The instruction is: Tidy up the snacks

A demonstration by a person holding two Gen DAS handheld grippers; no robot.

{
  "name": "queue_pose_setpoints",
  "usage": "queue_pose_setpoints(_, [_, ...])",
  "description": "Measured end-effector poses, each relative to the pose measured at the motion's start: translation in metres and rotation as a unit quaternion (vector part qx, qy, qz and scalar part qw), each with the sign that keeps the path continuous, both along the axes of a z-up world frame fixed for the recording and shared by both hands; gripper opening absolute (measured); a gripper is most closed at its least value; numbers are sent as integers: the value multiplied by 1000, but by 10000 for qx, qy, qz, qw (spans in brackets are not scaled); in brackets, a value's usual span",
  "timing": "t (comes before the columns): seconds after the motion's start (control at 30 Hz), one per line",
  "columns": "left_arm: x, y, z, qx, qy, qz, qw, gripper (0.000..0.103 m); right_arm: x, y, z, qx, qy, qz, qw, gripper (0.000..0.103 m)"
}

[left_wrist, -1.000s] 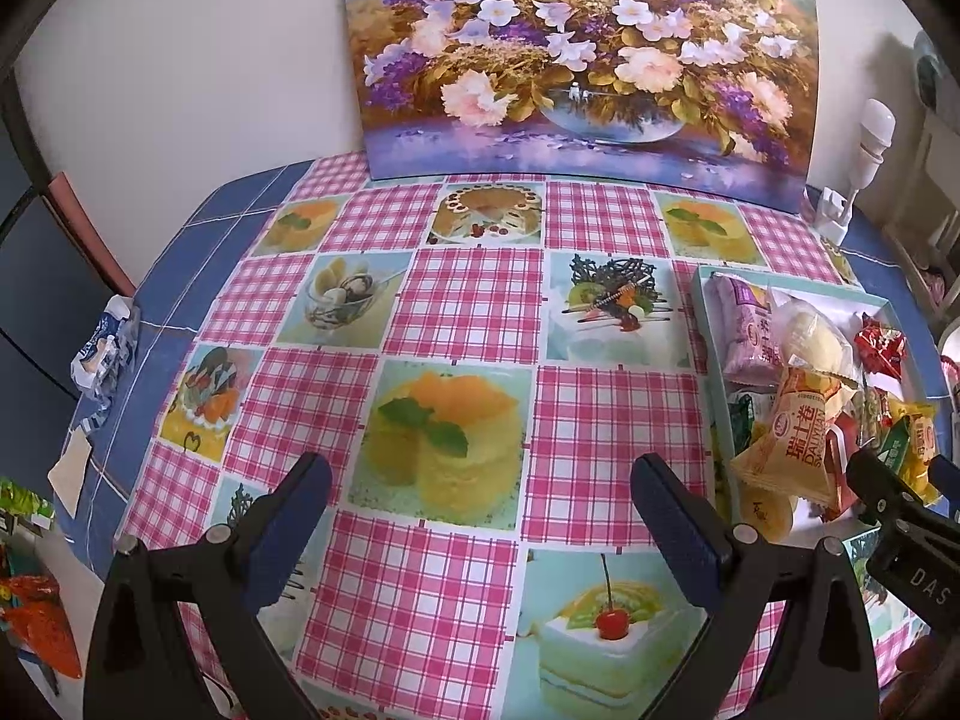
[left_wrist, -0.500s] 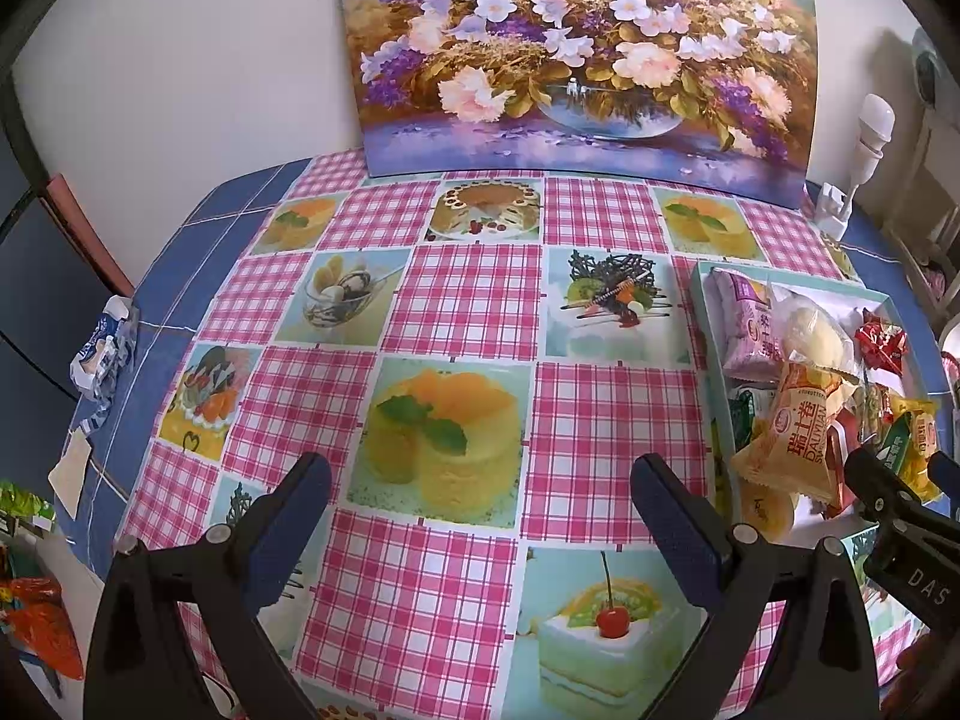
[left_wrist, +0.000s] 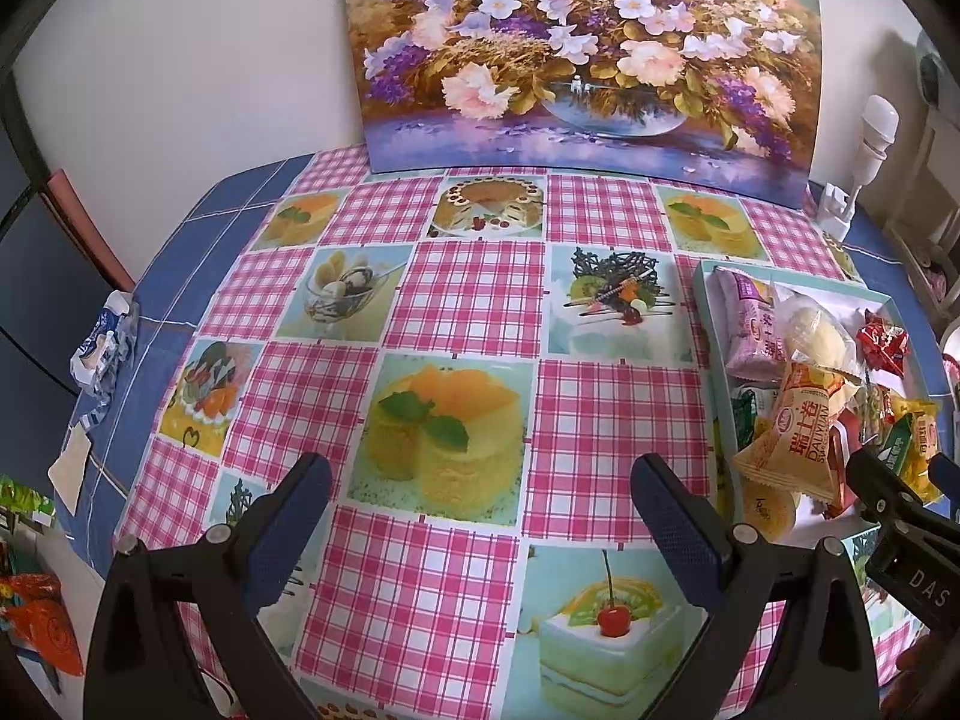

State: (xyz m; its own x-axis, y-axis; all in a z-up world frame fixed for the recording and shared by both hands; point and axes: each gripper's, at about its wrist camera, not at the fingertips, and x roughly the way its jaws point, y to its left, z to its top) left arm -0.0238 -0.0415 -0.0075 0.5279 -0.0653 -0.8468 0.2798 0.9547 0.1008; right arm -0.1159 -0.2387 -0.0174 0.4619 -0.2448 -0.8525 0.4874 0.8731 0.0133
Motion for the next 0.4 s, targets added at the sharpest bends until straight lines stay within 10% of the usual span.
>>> queue_pose_setpoints(0.4, [-1,0,1,-93,-17,-6,10000,100,1,0,-1,7,10,29,10000,103])
